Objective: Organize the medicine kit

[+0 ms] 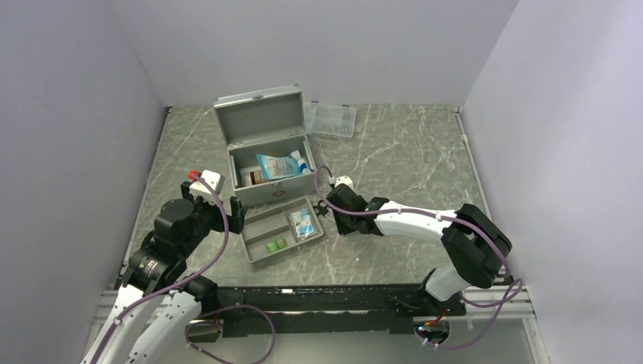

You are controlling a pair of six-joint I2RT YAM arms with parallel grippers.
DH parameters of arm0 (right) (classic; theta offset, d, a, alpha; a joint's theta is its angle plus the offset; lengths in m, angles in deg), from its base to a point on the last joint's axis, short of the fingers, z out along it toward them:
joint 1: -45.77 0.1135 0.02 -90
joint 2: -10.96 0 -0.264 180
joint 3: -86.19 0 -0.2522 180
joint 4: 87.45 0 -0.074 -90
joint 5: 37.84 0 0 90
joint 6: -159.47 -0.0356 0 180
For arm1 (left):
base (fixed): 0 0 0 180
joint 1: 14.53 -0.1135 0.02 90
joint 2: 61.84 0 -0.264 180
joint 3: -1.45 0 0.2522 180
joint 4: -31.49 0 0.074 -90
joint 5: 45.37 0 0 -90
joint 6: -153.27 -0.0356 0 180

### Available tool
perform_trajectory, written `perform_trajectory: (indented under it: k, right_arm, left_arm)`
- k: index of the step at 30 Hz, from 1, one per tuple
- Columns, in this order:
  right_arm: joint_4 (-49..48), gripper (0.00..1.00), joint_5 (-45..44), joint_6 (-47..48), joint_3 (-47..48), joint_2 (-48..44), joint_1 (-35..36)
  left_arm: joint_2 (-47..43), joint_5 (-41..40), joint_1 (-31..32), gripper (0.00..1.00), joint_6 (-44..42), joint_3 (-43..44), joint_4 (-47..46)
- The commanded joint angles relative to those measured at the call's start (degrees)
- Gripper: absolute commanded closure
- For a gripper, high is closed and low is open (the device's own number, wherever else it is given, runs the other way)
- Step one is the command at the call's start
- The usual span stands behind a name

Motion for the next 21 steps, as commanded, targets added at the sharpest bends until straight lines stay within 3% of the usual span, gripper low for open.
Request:
perform_trajectory:
  k: [1,9,14,21]
  right_arm:
    - [1.4,1.00,-2.0,-0.4,0.9,-4.6,0.3]
    - [0.5,1.00,-1.9,-1.1,-0.7,-5.5,0.3]
    - [-1.8,0.63,-1.3,0.0,0.8,-4.1,0.3]
    - [-2.1,0.50,-3.2,3.3,7.2,2.1,0.3]
  left_arm:
    - [0.0,0.4,-0.2,0.01,0.6,1.2,-1.3]
    - [0.1,0.5,-0.2,0.01,0.7,1.2,-1.3]
    - [0.2,0.6,-0.2,0.01,0.6,1.2,-1.3]
    - [-0.1,0.4,-0.2,0.01,0.7,1.2,-1.2]
